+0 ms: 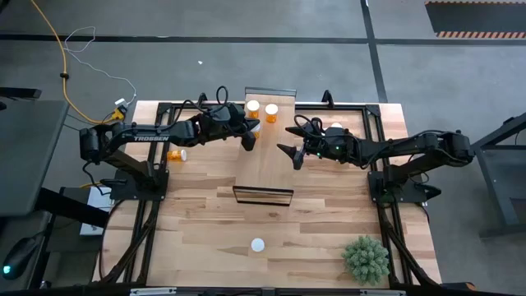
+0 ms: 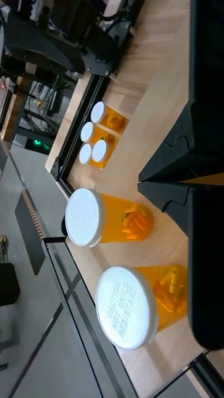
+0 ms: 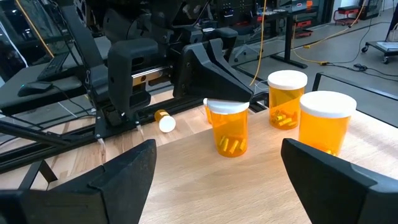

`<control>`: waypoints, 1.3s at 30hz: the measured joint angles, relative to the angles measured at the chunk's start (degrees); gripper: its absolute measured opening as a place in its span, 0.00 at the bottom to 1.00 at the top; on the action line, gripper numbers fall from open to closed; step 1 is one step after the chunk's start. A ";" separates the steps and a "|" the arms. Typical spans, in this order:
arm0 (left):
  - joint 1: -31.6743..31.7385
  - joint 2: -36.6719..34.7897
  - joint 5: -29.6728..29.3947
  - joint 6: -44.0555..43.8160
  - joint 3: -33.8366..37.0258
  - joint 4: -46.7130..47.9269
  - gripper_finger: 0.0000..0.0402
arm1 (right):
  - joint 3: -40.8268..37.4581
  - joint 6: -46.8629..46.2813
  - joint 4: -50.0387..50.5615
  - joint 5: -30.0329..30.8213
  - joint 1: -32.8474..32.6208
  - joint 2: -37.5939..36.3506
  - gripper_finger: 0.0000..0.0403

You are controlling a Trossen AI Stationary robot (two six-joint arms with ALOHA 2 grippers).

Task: Pick and place medicine bottles onto shelf by color
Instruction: Put the orange pill bottle on the shelf

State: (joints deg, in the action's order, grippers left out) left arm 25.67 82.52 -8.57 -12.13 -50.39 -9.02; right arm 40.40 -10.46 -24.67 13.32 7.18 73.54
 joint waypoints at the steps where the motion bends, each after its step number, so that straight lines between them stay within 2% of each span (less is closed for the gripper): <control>1: -0.02 0.02 0.01 0.31 0.01 0.00 0.00 | 0.00 0.00 0.00 0.02 0.00 0.00 0.84; 13: -0.04 -0.02 -0.06 0.44 -0.02 1.46 0.00 | 0.00 0.00 0.00 0.01 0.00 0.00 0.84; 31: -0.66 -0.03 -2.59 0.31 0.36 -3.94 0.00 | 0.00 0.20 0.02 0.02 0.00 0.00 0.84; 39: -0.66 -1.26 -3.03 0.27 0.44 -3.52 0.00 | 0.00 0.20 0.02 0.02 0.00 0.00 0.84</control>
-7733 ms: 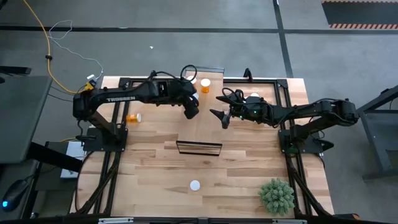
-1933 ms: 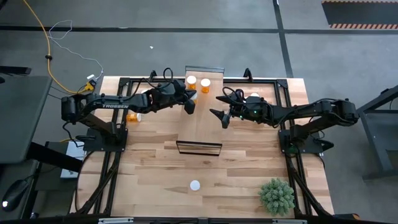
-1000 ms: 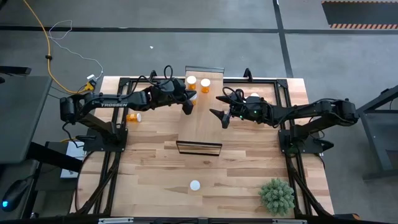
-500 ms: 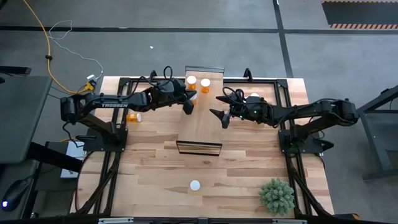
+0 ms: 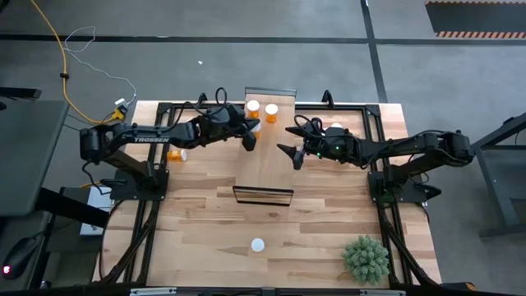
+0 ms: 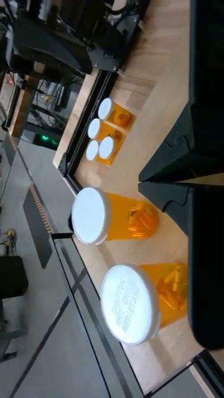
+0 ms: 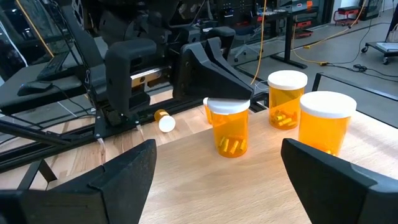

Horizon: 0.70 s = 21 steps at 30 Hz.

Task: Pick and place medicine bottles onto shelf by color
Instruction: Put the orange pill bottle on the shelf

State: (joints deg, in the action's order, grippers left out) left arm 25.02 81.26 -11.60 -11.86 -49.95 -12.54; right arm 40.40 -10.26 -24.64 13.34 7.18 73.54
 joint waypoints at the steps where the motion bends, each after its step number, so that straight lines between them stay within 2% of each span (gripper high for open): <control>1: 0.00 -0.31 -0.04 0.02 0.00 0.01 0.00 | 0.00 0.02 -0.02 -0.02 0.00 0.00 0.84; 11: -2.36 -2.13 -1.51 1.17 -0.11 1.32 0.00 | 0.00 0.06 -0.02 0.00 0.00 0.00 0.84; 17: -7.37 -2.21 -8.45 5.55 -0.13 2.60 0.00 | 0.00 0.07 -0.01 0.00 0.00 0.00 0.84; 21: -7.71 -2.21 -10.52 6.10 -0.15 2.52 0.00 | 0.00 -0.03 -0.02 0.00 0.00 0.00 0.84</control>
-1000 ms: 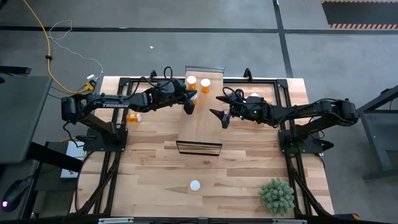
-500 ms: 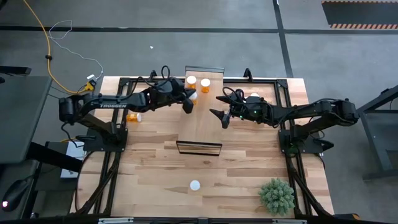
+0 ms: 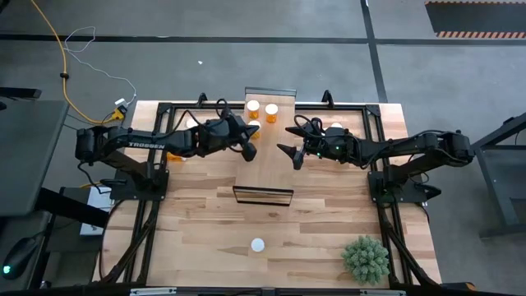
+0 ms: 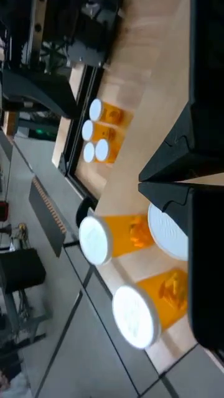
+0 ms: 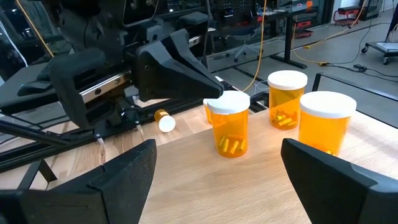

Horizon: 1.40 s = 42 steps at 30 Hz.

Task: Pick and place medicine bottles onto shelf by color
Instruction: Put the orange pill bottle on the shelf

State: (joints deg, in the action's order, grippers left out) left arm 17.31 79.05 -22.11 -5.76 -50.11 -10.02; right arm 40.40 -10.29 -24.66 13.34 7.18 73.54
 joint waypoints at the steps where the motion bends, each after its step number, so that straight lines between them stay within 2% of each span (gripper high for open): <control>1: 0.36 0.00 -0.14 -0.01 -0.02 0.00 0.00 | 0.00 -0.05 0.02 -0.01 0.00 0.00 0.84; 4: 1.70 0.63 0.29 -0.83 -0.12 -0.41 0.00 | 0.00 -0.15 0.00 -0.01 0.00 0.00 0.84; 8: 3.24 2.43 3.81 -2.23 -0.15 -0.69 0.00 | 0.00 -0.16 0.00 -0.02 0.00 0.00 0.84; 22: 3.14 3.72 3.97 -2.22 -0.13 -4.91 0.00 | 0.00 0.10 0.00 0.00 0.00 0.00 0.84; 27: 3.12 3.72 7.21 -2.16 -0.11 -7.12 0.00 | 0.00 0.10 0.00 -0.02 0.00 0.00 0.84; 42: 3.84 4.95 8.45 -1.99 -0.19 -5.25 0.00 | 0.00 0.05 -0.03 0.00 0.00 0.00 0.84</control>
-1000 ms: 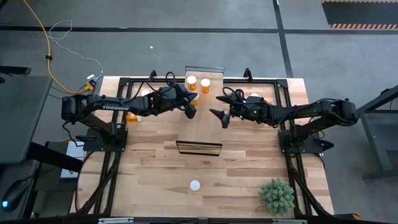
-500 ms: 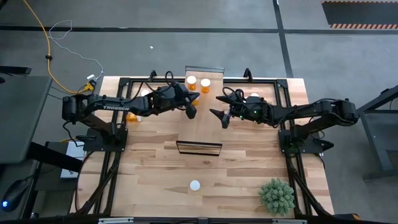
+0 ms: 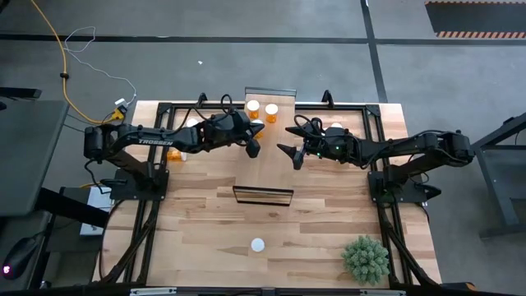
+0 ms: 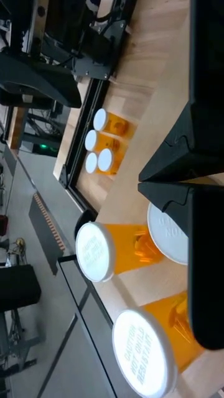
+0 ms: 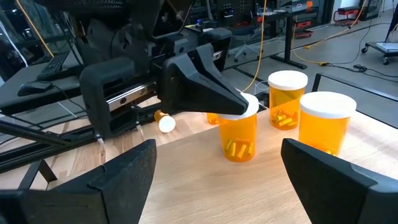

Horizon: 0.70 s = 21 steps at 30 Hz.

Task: Pick and place medicine bottles onto shelf by color
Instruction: Put the orange pill bottle on the shelf

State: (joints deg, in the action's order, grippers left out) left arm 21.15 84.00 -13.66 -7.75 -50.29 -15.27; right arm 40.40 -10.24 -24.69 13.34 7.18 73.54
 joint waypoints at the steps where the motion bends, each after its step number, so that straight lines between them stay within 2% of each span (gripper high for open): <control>1: 0.12 0.00 0.01 -0.01 -0.01 0.05 0.00 | 0.00 0.00 0.00 0.00 0.00 0.00 0.84; 21: 2.03 -0.08 1.48 -0.62 -0.13 4.16 0.00 | 0.00 -0.02 0.00 0.00 0.00 0.00 0.84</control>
State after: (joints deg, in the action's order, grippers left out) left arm 23.18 83.92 -12.19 -8.37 -50.42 -11.10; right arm 40.40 -10.26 -24.69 13.34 7.18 73.54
